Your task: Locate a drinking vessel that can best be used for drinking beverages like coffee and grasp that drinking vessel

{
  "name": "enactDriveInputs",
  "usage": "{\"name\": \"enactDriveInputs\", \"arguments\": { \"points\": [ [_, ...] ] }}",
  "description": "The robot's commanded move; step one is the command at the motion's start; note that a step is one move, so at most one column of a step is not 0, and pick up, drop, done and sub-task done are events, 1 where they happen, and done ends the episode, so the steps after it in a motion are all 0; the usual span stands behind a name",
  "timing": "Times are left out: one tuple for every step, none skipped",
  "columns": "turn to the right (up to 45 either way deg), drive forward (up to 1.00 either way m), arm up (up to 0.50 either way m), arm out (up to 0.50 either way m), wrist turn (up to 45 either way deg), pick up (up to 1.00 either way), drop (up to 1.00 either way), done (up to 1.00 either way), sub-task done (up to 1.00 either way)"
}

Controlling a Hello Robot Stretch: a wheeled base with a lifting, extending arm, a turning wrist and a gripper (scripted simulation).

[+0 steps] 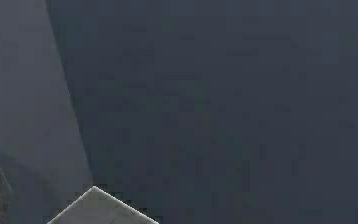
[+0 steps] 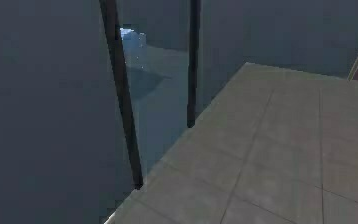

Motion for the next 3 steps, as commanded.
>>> {"name": "enactDriveInputs", "arguments": {
  "points": [
    [45.0,0.0,0.0,0.0,0.0,0.0,0.0,0.0,0.0],
    [45.0,0.0,0.0,0.0,0.0,0.0,0.0,0.0,0.0],
    [45.0,0.0,0.0,0.0,0.0,0.0,0.0,0.0,0.0]
  ]
}}
